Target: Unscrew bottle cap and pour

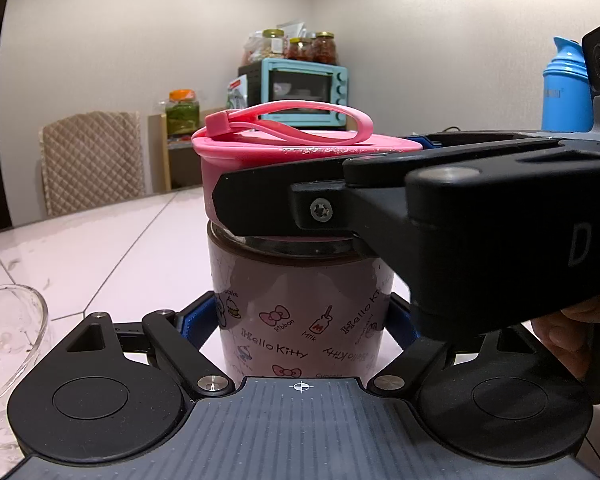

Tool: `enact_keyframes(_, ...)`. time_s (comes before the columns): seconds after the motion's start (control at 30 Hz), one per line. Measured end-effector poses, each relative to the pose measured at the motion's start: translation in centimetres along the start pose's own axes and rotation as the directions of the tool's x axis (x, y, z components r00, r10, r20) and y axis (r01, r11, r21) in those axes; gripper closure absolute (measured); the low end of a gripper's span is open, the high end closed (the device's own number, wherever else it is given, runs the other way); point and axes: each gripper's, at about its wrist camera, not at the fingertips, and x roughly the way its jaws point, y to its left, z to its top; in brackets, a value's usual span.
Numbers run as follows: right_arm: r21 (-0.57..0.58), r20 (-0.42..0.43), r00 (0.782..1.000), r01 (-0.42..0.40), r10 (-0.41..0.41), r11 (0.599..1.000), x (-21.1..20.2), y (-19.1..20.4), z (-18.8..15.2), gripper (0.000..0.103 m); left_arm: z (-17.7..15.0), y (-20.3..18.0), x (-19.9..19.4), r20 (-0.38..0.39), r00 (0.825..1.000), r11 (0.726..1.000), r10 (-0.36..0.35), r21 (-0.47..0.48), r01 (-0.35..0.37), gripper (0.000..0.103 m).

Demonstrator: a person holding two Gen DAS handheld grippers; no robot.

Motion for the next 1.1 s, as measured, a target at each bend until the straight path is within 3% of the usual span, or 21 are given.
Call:
enact_keyframes(0.67,-0.034,0.004,0.998,-0.06,0.06,0.998,-0.2,-0.4,-0.1,0.018,0.1,0.0,-0.1,0.0,1.0,1.0,0.0,0.001,0.0,0.013)
enact_keyframes(0.93,-0.089,-0.004,0.983,-0.184,0.185,0.979,-0.1,-2.1,0.2,0.018,0.3,0.1,-0.1,-0.001,1.0,1.0,-0.001,0.004,0.001,0.013)
enact_keyframes(1.1,-0.103,-0.001,0.946,-0.321,0.323,0.941,0.1,-4.4,0.2,0.018,0.4,0.3,-0.1,-0.005,1.0,1.0,-0.007,0.014,0.007,0.013)
